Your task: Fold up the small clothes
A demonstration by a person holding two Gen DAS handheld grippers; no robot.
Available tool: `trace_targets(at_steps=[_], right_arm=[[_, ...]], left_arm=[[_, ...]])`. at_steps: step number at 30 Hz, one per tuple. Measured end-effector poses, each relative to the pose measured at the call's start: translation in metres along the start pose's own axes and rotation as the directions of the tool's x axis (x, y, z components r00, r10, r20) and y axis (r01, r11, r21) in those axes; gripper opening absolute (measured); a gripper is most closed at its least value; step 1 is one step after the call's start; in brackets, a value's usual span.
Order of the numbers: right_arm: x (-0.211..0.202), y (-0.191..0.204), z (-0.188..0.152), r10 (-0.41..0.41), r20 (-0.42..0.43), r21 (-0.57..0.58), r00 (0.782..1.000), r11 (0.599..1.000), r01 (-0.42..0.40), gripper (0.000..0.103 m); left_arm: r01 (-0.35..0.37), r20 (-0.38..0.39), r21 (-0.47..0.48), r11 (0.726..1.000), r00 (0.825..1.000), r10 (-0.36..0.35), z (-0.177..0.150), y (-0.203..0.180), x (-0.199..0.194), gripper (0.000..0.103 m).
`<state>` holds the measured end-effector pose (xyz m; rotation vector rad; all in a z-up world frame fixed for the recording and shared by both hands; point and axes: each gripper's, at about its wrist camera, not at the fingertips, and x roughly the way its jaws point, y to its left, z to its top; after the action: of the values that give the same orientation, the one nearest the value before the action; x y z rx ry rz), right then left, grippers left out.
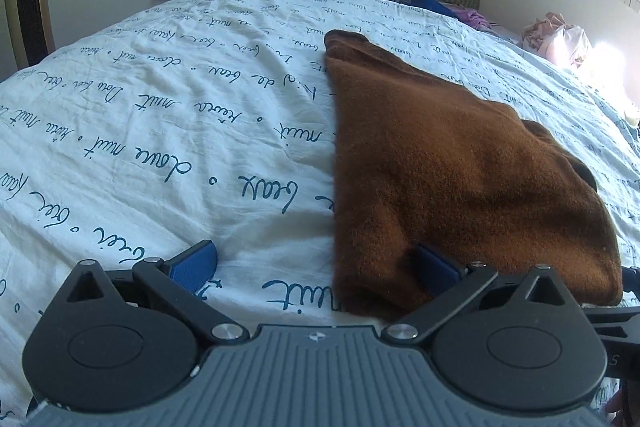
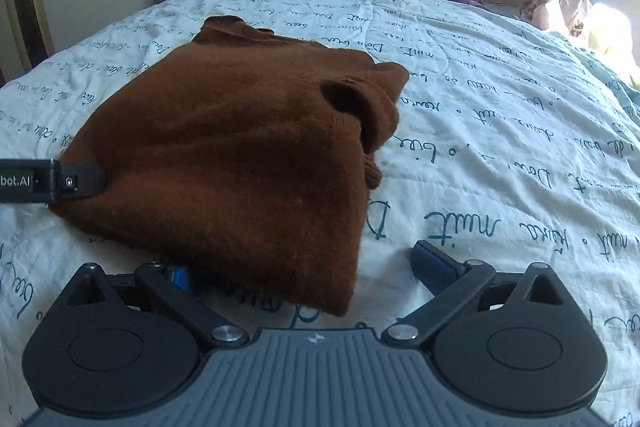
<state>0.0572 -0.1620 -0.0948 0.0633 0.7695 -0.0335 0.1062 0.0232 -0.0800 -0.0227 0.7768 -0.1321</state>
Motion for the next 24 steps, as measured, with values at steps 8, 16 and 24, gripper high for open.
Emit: trace_targets(at_steps=[8, 16, 24], right_arm=[[0.001, -0.004, -0.003, 0.008, 0.026, 0.009, 1.0, 1.0, -0.009, 0.103], [0.001, -0.004, -0.003, 0.008, 0.028, 0.008, 1.0, 1.0, -0.008, 0.103], [0.001, -0.004, -0.003, 0.009, 0.027, 0.008, 1.0, 1.0, -0.009, 0.103]], left_arm=[[0.003, 0.001, 0.006, 1.0, 1.0, -0.003, 0.0, 0.001, 0.0, 0.103], [-0.03, 0.017, 0.036, 0.999, 0.999, 0.029, -0.003, -0.007, 0.001, 0.103], [-0.058, 0.04, 0.061, 0.996, 0.998, 0.056, -0.006, -0.011, 0.0, 0.103]])
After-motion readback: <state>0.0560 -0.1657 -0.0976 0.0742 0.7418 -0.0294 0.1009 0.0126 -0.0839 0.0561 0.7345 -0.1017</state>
